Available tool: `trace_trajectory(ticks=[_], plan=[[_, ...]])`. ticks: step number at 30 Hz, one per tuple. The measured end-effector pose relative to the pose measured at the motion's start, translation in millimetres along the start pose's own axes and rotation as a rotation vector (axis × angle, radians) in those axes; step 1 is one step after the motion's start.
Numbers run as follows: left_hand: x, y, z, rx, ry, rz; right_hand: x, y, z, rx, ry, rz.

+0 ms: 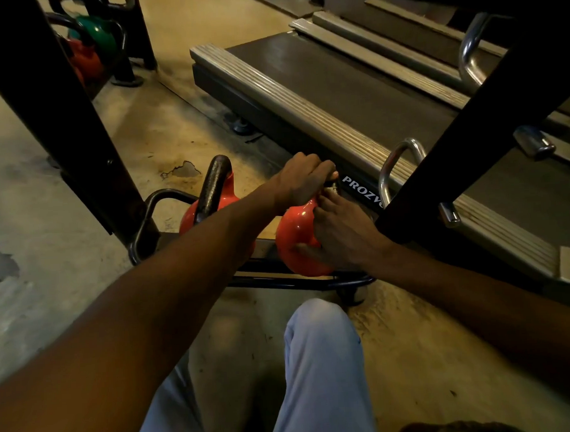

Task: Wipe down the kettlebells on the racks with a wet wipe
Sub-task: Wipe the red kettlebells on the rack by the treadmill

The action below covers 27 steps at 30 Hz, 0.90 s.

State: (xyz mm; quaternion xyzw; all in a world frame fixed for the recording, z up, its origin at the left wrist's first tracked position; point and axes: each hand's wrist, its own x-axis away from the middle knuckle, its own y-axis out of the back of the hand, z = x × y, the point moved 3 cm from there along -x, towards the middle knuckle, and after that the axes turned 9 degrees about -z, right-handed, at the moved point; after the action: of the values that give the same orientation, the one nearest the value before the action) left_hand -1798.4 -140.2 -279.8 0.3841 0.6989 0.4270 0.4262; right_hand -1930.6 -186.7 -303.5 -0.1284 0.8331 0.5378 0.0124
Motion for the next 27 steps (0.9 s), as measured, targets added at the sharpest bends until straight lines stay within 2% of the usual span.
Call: trace_trajectory(ticks=[4,7,11,13,15,20,22,25,27], plan=[[2,1,-2,-0.020,-0.029,-0.011,19,-2,18,-0.057,0.100,-0.094],[5,4,-7,0.002,-0.023,-0.050,49,-5,19,-0.134,0.104,-0.189],[5,-1,-3,0.081,0.012,-0.098,69,-6,17,-0.245,-0.087,-0.255],[2,-9,1,0.144,0.079,-0.078,64,-6,19,-0.327,-0.255,-0.267],[-1,-16,4,0.210,0.107,-0.089,54,0,18,-0.603,-0.505,-0.258],[4,1,-5,0.393,0.209,-0.122,22,5,-2,-1.668,-1.144,-0.411],[5,3,-9,0.467,0.241,-0.149,8,-4,-24,-2.016,-1.311,-0.386],[4,0,-8,0.485,0.285,-0.152,-6,-20,-62,-2.288,-1.533,-0.325],[4,3,-10,0.484,0.303,-0.145,-5,-27,-79,-2.312,-1.629,-0.246]])
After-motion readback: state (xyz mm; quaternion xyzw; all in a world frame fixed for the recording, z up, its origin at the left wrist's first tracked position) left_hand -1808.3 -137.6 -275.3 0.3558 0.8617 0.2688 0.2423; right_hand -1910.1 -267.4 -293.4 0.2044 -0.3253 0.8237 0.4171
